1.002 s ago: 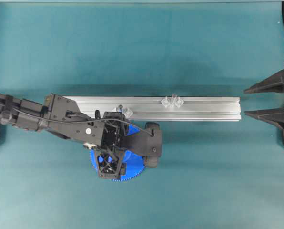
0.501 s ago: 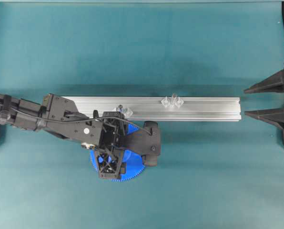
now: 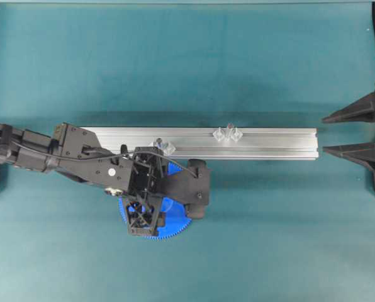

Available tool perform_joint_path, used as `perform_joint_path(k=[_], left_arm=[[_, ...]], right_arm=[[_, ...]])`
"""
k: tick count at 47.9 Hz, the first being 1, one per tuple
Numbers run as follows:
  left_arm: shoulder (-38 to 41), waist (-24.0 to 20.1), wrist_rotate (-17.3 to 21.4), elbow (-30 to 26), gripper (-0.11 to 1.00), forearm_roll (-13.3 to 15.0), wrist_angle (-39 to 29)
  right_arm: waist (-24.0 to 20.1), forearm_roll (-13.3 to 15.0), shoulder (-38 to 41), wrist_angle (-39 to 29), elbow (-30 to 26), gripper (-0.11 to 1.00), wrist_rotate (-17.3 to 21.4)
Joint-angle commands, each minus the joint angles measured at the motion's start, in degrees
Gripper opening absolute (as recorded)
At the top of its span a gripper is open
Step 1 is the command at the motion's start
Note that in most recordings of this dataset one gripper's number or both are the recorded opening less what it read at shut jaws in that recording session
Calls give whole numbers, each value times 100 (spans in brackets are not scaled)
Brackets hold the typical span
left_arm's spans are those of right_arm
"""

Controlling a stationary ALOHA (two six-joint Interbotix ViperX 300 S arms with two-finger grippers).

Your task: Insert the large gear onto the shaft.

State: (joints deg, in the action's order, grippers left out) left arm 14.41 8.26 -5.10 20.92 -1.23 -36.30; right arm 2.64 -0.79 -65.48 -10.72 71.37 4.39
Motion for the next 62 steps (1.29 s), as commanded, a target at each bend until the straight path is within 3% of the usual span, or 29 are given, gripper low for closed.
perform_joint_path(k=[1, 24, 40, 62], left_arm=[[-79, 18, 18, 18, 78, -9, 9], [-554, 18, 439, -185, 78, -9, -281], [-712, -9, 809, -633, 78, -26, -413], [-703, -703, 1573, -1529, 78, -26, -896]], right_arm=[[0, -9, 44, 53, -53, 70, 53], [0, -9, 26, 62, -26, 70, 53], [0, -9, 26, 62, -18, 70, 53], [0, -9, 18, 70, 44, 70, 53]])
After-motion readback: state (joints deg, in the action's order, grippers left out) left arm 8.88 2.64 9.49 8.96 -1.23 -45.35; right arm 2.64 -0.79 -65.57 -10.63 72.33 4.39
